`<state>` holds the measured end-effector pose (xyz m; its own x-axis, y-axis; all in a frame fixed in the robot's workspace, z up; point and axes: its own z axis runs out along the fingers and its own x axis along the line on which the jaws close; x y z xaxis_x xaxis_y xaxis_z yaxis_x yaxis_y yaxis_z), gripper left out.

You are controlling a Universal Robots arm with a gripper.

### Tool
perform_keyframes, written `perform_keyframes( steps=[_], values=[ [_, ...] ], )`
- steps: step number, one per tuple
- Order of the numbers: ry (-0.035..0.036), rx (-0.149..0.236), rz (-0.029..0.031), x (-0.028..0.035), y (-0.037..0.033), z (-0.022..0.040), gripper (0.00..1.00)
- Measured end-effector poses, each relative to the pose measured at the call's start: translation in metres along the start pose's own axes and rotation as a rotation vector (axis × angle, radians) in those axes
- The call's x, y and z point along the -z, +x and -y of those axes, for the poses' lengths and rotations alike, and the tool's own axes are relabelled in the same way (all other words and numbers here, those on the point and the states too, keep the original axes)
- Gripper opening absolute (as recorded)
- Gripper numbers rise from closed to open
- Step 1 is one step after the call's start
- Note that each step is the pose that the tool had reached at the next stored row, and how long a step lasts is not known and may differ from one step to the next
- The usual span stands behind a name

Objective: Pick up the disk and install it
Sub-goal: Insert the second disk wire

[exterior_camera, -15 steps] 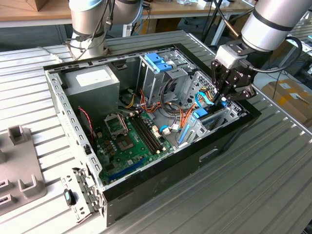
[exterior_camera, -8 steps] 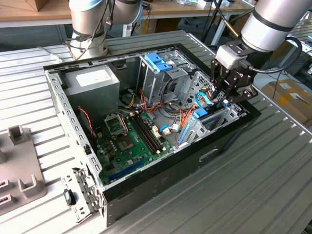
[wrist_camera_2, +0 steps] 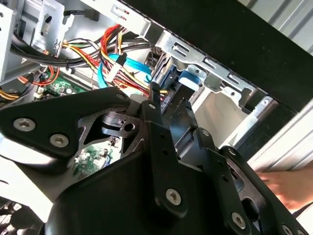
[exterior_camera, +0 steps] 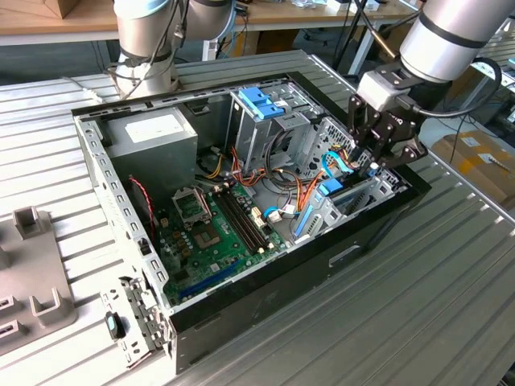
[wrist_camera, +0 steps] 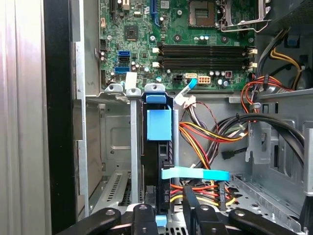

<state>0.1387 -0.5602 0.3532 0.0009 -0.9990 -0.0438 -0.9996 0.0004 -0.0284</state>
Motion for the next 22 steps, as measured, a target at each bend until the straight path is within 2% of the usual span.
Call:
perform_keyframes(
  steps=[3, 7, 8, 11, 14, 22],
  values=[
    [0.0002, 0.0, -0.0002, 0.0076, -0.0003, 0.0002, 0.35],
    [0.0002, 0.0, -0.0002, 0.0079, -0.0004, -0.0013, 0.35],
    [0.0002, 0.0, -0.0003, 0.008, -0.0004, -0.0032, 0.35],
    [0.0002, 0.0, -0.0002, 0.0081, -0.0004, -0.0155, 0.35],
    [0.0002, 0.0, -0.0002, 0.0082, -0.0004, -0.0227, 0.35],
    [0.0002, 0.0, -0.0005, 0.0082, -0.0004, -0.0238, 0.35]
  ],
)
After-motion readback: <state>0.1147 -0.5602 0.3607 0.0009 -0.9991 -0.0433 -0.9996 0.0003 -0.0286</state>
